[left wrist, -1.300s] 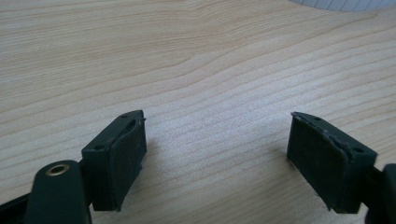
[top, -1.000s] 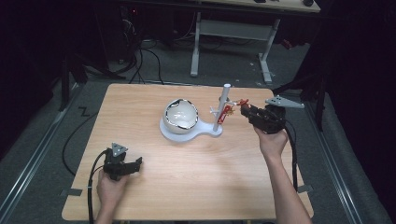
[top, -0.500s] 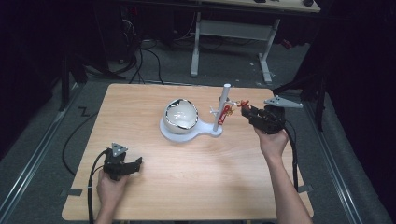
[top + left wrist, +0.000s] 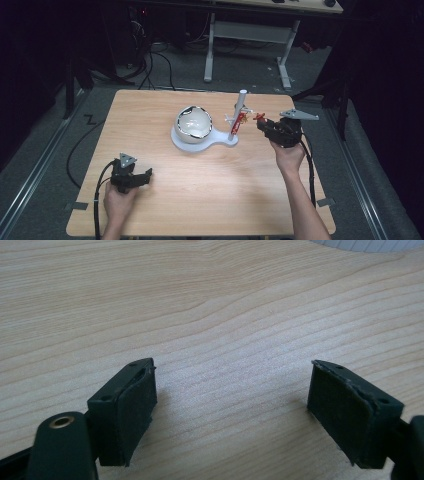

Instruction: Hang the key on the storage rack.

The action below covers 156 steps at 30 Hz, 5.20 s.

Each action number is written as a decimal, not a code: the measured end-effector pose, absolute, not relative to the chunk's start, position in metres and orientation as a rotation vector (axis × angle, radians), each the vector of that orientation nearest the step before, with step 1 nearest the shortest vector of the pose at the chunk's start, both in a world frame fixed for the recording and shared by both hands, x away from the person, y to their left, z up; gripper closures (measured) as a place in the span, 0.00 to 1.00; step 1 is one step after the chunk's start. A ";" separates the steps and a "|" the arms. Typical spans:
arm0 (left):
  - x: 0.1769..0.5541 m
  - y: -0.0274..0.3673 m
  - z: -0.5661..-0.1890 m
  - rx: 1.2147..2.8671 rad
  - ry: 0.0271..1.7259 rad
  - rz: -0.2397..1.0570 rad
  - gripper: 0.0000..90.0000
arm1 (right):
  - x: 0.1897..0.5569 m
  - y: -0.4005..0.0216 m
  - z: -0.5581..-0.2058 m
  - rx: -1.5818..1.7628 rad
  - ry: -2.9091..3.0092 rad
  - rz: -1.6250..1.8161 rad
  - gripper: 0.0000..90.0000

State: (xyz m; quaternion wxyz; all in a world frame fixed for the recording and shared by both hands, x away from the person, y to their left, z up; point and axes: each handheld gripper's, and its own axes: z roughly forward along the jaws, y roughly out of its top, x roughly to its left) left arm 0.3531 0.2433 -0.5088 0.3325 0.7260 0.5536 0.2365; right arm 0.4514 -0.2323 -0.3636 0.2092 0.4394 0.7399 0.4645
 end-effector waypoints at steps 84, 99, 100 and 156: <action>0.353 0.243 -0.509 1.900 1.447 0.622 0.22 | 0.456 -0.203 -0.413 1.262 2.082 1.267 0.58; 0.353 0.242 -0.509 1.904 1.447 0.625 0.22 | 0.438 -0.228 -0.416 1.292 2.052 1.287 0.57; 0.353 0.242 -0.509 1.906 1.446 0.626 0.22 | 0.437 -0.229 -0.416 1.292 2.049 1.291 0.57; 0.353 0.242 -0.509 1.906 1.447 0.627 0.22 | 0.382 -0.296 -0.433 1.370 1.941 1.355 0.60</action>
